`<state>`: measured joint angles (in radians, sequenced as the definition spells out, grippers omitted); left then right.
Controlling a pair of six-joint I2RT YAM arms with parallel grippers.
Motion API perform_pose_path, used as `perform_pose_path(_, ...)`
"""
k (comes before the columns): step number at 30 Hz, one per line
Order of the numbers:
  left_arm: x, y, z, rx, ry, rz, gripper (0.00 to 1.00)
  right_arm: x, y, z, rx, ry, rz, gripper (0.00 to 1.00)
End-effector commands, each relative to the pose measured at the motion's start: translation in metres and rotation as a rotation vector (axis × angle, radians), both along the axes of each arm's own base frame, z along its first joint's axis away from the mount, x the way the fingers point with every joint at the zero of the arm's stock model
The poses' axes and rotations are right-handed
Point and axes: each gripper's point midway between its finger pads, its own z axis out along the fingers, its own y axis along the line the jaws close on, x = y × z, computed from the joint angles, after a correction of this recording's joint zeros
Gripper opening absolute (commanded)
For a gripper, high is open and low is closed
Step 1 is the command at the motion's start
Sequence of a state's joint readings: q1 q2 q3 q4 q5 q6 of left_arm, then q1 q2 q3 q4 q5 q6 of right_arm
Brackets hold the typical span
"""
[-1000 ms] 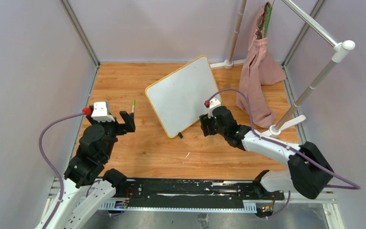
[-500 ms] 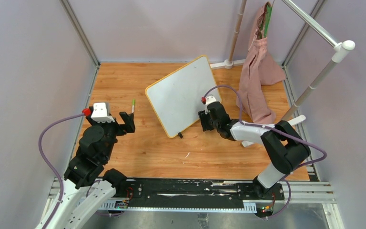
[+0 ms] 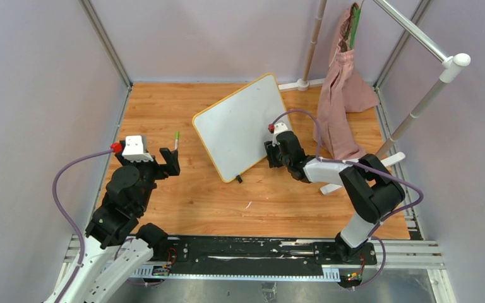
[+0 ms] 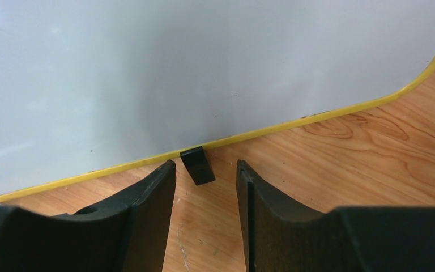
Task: Write a sentence on the whiteboard
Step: Adjust the whiteboard stand at the center of the board.
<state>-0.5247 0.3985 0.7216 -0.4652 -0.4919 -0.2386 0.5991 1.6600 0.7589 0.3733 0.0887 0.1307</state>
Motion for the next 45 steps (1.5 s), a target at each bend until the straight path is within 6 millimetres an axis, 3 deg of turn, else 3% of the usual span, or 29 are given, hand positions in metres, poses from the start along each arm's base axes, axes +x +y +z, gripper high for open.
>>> perform_pose_path(1,0.003,-0.002,0.003,0.001,-0.018,0.001,1.00,0.012,0.004,0.004,0.028,-0.046,0.002,0.48)
perform_pose_path(9,0.004,-0.003,0.001,0.006,-0.010,-0.001,1.00,0.016,0.008,-0.004,0.039,-0.035,-0.006,0.41)
perform_pose_path(22,0.004,-0.002,0.000,0.008,-0.007,0.002,1.00,0.010,-0.004,-0.014,0.027,-0.021,-0.054,0.00)
perform_pose_path(30,0.004,-0.003,0.001,0.003,-0.010,-0.001,1.00,-0.002,-0.023,-0.018,0.037,0.004,-0.166,0.00)
perform_pose_path(45,0.002,-0.005,0.001,-0.004,-0.015,-0.014,1.00,-0.028,-0.028,-0.032,0.063,0.057,-0.375,0.00)
